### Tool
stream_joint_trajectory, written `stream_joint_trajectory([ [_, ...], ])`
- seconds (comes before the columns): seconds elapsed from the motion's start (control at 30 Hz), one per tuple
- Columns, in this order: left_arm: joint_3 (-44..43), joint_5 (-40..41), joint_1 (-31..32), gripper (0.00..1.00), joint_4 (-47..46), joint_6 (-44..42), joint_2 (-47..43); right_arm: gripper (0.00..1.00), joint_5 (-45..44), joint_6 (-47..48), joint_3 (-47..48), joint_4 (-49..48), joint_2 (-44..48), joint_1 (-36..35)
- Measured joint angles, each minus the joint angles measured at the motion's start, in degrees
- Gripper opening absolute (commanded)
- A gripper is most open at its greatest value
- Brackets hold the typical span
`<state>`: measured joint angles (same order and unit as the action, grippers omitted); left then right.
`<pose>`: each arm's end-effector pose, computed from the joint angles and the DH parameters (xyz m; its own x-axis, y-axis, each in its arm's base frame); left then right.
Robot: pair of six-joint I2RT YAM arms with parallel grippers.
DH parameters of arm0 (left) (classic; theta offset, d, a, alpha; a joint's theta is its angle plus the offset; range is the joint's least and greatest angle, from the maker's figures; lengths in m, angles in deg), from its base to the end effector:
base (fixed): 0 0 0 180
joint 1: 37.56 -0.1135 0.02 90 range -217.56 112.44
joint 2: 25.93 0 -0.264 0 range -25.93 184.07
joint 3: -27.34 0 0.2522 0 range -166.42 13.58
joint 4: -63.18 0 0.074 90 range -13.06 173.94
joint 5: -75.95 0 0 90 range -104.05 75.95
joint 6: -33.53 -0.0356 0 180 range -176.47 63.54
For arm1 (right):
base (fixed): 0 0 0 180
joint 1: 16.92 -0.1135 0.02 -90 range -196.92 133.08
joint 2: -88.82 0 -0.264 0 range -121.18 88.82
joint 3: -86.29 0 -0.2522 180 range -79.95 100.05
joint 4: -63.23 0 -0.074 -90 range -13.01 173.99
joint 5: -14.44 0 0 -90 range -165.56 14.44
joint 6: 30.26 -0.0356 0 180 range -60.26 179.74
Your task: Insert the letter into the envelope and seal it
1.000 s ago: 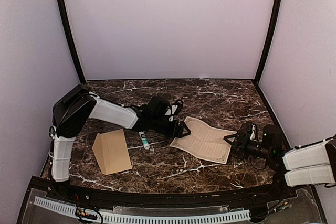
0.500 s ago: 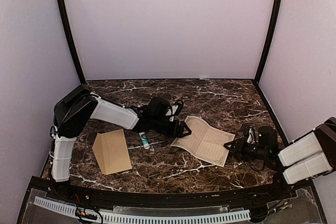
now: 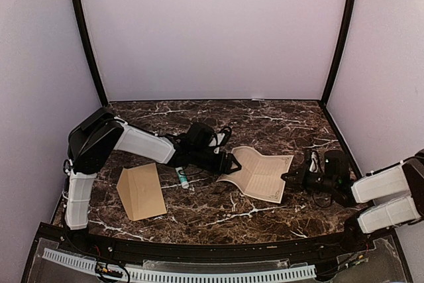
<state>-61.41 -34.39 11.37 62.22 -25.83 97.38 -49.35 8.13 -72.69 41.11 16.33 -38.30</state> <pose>0.2943 -0.3565 0.1316 -0.7700 0.1562 -0.6186 0.5866 0.5548 -0.5900 0.1712 0.0839 0.1161 -0.8208 0.4339 -0.3716 -0.0680 0.5717 0.8176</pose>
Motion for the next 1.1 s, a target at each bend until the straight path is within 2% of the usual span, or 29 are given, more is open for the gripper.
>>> stream_joint_trajectory([
  [0.27, 0.5, 2.1, 0.2, 0.82, 2.8, -1.7, -2.0, 0.00, -0.5, 6.8, 3.5, 13.6, 17.7, 0.0],
  [0.5, 3.5, 5.7, 0.2, 0.93, 5.7, -4.3, -10.3, 0.00, 0.7, 13.1, 6.8, 22.9, 30.1, -0.1],
  [0.73, 7.9, 6.0, -1.6, 0.96, 4.5, -6.8, -21.9, 0.00, 3.8, 18.3, 16.1, 30.0, 32.4, -0.3],
  [0.9, 13.0, -0.2, -6.4, 0.94, 0.1, -7.3, -25.7, 0.00, 6.1, 19.9, 22.2, 32.7, 32.1, -1.0],
  [1.1, 16.0, -7.7, -9.8, 0.93, -3.6, -7.6, -26.6, 0.00, 8.0, 21.6, 33.0, 35.3, 27.8, -5.6],
])
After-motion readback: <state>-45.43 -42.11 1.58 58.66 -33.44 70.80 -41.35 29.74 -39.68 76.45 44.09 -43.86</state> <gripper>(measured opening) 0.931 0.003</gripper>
